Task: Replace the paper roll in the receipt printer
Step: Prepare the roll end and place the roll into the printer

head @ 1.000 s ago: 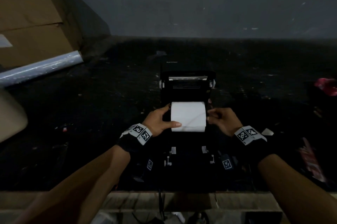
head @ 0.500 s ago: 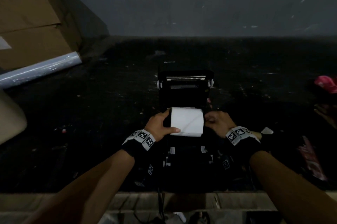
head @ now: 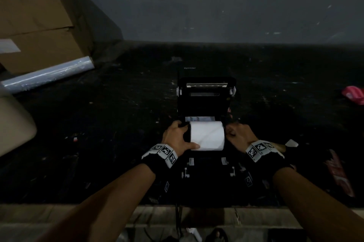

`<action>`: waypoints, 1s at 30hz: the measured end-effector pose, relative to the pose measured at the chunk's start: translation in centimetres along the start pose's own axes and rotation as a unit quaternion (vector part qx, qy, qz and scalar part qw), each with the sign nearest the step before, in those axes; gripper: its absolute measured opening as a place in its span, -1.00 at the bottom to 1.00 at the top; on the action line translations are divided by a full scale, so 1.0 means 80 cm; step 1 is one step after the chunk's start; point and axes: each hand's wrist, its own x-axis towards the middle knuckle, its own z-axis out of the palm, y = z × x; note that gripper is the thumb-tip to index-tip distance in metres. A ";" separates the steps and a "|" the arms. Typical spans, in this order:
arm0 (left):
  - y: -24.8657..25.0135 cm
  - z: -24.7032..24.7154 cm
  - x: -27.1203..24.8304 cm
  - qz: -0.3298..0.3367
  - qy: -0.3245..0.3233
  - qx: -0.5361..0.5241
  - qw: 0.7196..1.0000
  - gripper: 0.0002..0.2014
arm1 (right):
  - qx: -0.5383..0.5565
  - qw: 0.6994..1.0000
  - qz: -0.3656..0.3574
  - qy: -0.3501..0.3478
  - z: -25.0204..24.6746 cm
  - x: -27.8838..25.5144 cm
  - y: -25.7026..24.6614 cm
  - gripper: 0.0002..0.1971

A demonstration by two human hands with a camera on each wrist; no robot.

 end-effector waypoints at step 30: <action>0.002 -0.006 -0.023 -0.084 -0.073 -0.130 0.985 -0.71 | 0.145 0.986 0.033 -0.070 0.017 -0.042 0.012 -0.85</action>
